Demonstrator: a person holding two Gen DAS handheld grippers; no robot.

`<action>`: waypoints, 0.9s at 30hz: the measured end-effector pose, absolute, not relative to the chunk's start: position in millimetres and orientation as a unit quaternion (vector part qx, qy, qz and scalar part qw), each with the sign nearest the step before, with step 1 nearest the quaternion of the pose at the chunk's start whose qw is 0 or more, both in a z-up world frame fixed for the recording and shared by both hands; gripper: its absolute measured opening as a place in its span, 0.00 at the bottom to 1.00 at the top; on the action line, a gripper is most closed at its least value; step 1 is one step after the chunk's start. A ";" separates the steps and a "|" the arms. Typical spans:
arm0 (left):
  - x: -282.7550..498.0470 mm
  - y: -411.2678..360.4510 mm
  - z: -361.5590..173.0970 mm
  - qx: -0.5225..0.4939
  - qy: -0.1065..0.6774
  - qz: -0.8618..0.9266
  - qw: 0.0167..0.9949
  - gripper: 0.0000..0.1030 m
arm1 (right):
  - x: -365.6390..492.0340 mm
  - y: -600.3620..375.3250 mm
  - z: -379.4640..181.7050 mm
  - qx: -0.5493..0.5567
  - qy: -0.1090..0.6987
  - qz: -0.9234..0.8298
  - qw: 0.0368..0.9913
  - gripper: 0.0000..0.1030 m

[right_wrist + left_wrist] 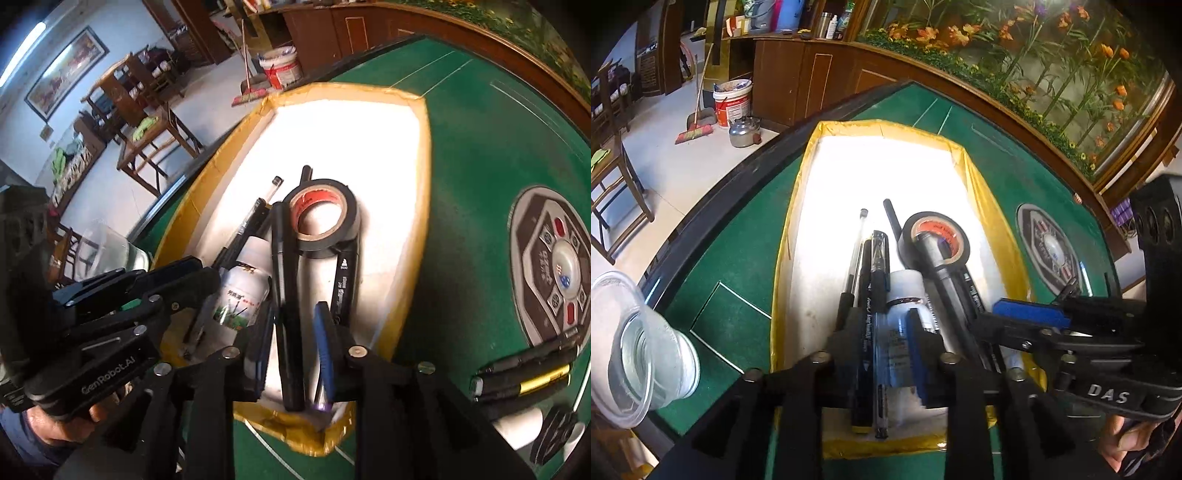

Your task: Organize rigid objects

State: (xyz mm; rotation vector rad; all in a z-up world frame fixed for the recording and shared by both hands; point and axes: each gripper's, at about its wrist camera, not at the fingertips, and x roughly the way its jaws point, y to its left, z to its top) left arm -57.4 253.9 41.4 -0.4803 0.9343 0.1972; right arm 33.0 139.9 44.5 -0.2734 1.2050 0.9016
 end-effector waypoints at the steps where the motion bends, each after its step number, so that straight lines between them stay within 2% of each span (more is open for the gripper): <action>1: -58.6 253.1 44.5 -0.229 0.443 0.095 0.862 0.29 | 32.8 136.2 48.2 -0.117 0.545 0.409 0.723 0.28; 5: -60.3 243.6 58.3 -0.224 0.432 0.088 0.869 0.30 | 30.1 114.6 58.6 -0.088 0.544 0.407 0.729 0.32; 12: -51.7 197.0 81.3 -0.186 0.425 0.047 0.884 0.30 | 29.0 59.9 70.9 -0.043 0.543 0.393 0.741 0.33; 23: -20.9 101.3 89.3 -0.130 0.445 -0.039 0.885 0.30 | 41.3 -87.1 65.3 0.045 0.555 0.303 0.774 0.33; 25: -15.5 84.7 88.0 -0.122 0.451 -0.056 0.882 0.43 | 41.8 -115.6 61.2 0.064 0.560 0.285 0.776 0.34; 26: -12.2 71.7 86.4 -0.115 0.454 -0.070 0.881 0.54 | 42.1 -127.5 59.7 0.069 0.561 0.277 0.777 0.35; 27: -11.2 63.1 85.2 -0.109 0.455 -0.077 0.880 0.59 | 41.4 -138.0 58.3 0.074 0.562 0.269 0.778 0.37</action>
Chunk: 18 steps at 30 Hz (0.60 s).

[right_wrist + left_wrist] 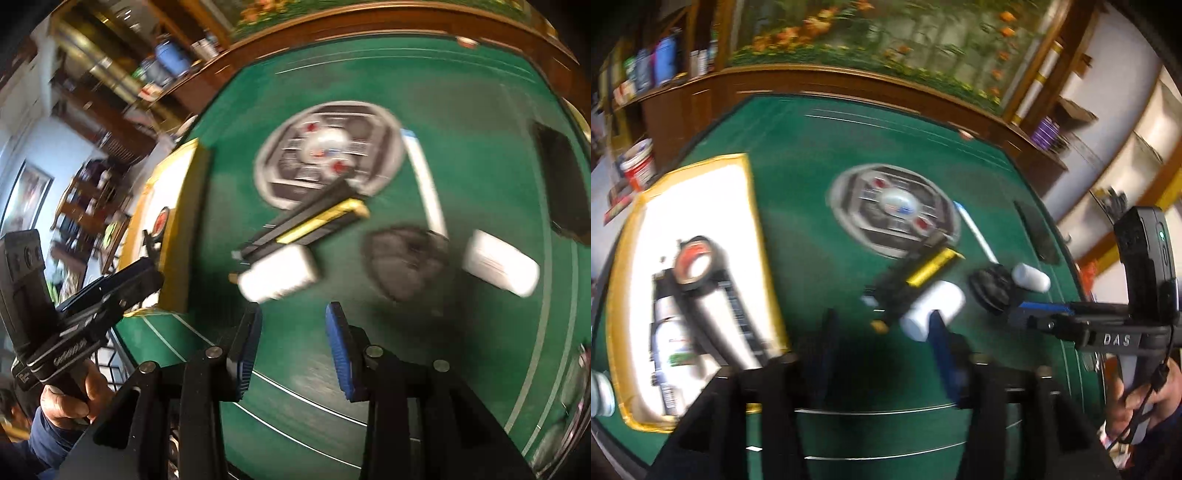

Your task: Organize rigid objects

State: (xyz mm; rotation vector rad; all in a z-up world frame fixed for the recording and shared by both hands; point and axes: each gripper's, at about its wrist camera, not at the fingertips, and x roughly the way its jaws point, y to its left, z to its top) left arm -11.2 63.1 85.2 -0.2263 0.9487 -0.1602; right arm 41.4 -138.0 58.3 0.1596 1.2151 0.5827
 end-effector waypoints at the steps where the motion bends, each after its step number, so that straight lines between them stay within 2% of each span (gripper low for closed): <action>1: -10.2 53.5 83.8 -0.101 0.456 -0.083 0.880 0.59 | 40.2 -148.2 56.9 0.078 0.563 0.263 0.780 0.38; 13: 23.2 -12.3 46.4 0.020 0.486 -0.119 0.866 0.58 | 36.1 -212.4 51.9 0.093 0.567 0.229 0.786 0.39; 14: 27.0 -16.5 42.7 0.031 0.488 -0.122 0.864 0.54 | 35.6 -215.1 50.1 0.094 0.568 0.227 0.785 0.39; 17: 35.0 -25.9 35.3 0.052 0.491 -0.123 0.861 0.51 | 36.8 -223.0 47.8 0.097 0.570 0.224 0.785 0.39; 18: 36.7 -27.4 33.7 0.053 0.489 -0.122 0.862 0.44 | 37.3 -223.9 47.0 0.097 0.570 0.223 0.785 0.40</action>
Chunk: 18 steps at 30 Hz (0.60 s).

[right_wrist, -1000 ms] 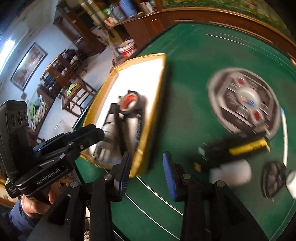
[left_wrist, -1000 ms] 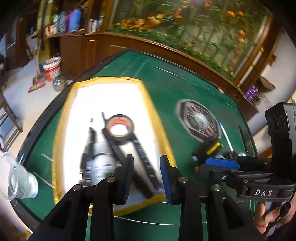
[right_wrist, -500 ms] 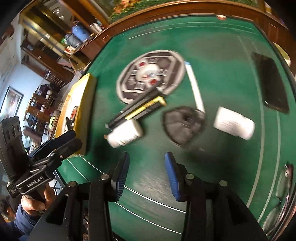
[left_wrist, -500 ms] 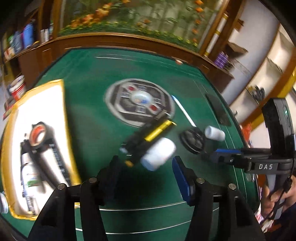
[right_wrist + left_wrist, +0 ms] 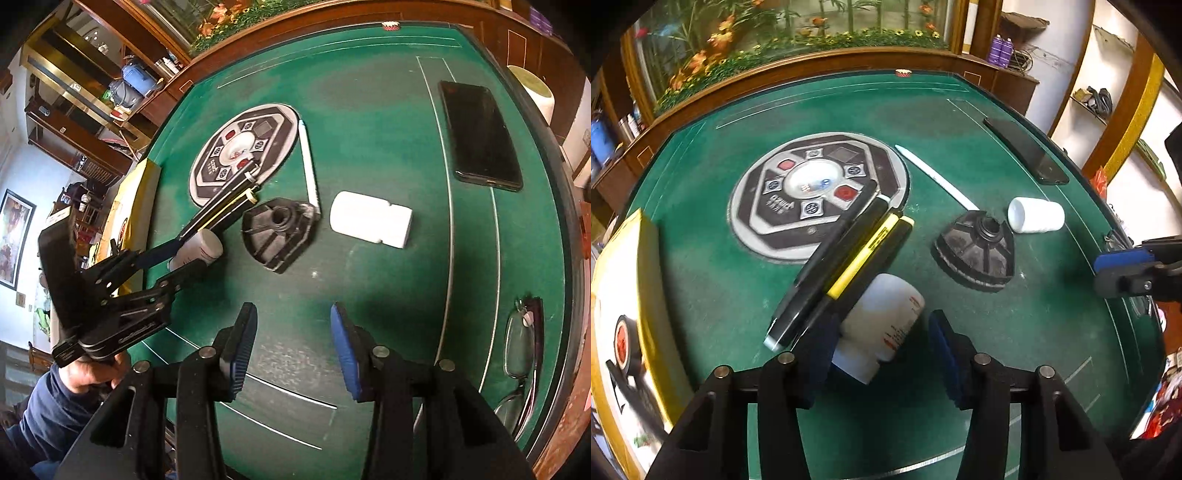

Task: Organize rigid objects
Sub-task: 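Grasp the white pill bottle with the left tool while the right tool grasps the black plastic base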

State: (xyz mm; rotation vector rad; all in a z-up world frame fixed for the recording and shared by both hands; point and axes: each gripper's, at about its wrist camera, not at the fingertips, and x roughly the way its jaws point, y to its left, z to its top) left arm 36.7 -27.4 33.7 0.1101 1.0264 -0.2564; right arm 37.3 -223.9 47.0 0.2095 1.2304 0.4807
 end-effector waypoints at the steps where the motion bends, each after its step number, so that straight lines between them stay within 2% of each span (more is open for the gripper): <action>1: 37.7 -28.1 32.2 0.051 0.488 -0.121 0.863 0.44 | 38.3 -224.7 46.1 0.098 0.571 0.222 0.784 0.41; 5: 31.9 -29.6 33.1 0.034 0.480 -0.110 0.870 0.38 | 41.4 -223.4 44.5 0.093 0.572 0.228 0.782 0.44; 7: 23.5 -28.1 33.5 0.021 0.479 -0.101 0.872 0.38 | 43.7 -218.0 43.9 0.089 0.571 0.234 0.782 0.50; 18: -17.0 -18.5 36.0 -0.016 0.486 -0.082 0.870 0.37 | 74.6 -165.0 28.0 -0.006 0.560 0.241 0.792 0.59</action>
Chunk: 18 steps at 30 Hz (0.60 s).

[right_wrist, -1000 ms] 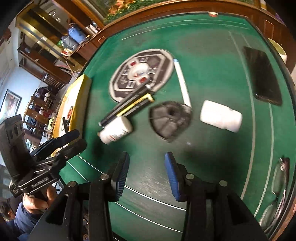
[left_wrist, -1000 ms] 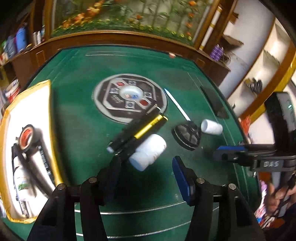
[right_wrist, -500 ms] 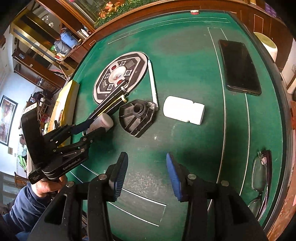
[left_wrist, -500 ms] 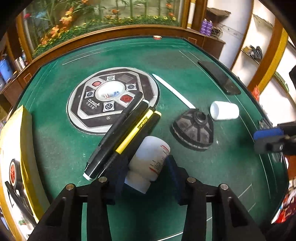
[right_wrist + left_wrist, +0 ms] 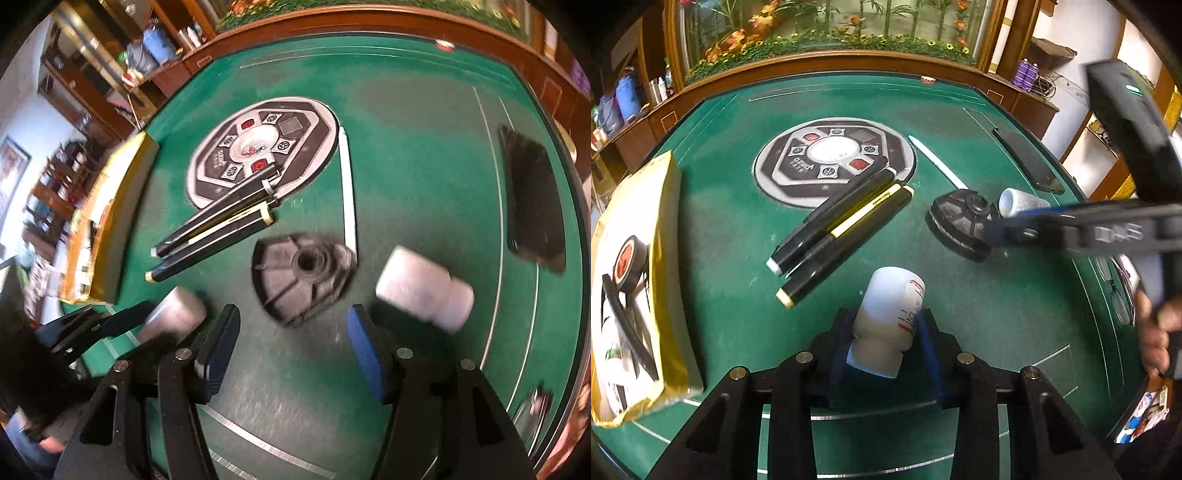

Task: Organize rigid objects
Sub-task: 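Grasp the white pill bottle with the left tool while the right tool grasps the black plastic base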

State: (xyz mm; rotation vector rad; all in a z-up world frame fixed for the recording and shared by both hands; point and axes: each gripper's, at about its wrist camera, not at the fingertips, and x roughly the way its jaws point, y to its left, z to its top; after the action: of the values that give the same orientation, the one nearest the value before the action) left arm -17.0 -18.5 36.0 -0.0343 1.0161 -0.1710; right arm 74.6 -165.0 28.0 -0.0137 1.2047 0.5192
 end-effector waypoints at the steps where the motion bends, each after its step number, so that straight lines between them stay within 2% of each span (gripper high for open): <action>1: -18.5 -17.9 35.9 -0.018 0.486 -0.080 0.870 0.37 | 78.3 -160.3 24.4 -0.013 0.565 0.242 0.789 0.59; 8: -15.1 -15.4 33.7 -0.018 0.487 -0.066 0.871 0.38 | 93.2 -139.5 12.6 -0.057 0.564 0.230 0.791 0.63; 11: -7.9 -14.8 31.5 -0.017 0.488 -0.058 0.871 0.45 | 94.9 -136.1 8.9 -0.071 0.563 0.228 0.791 0.62; 13: -3.3 -14.4 25.8 -0.021 0.493 -0.064 0.867 0.45 | 93.0 -136.4 8.6 -0.081 0.560 0.231 0.792 0.61; 14: -1.9 -14.4 21.7 -0.024 0.499 -0.063 0.864 0.36 | 92.3 -137.5 8.4 -0.082 0.558 0.232 0.792 0.61; 18: -7.1 -15.5 21.0 -0.035 0.492 -0.064 0.868 0.36 | 84.3 -147.8 12.0 -0.067 0.558 0.238 0.792 0.61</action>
State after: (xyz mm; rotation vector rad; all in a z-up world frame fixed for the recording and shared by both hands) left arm -7.1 -15.5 21.0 -0.0732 1.0299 -0.1330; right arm 84.3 -147.8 12.0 -0.1434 1.2016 0.5130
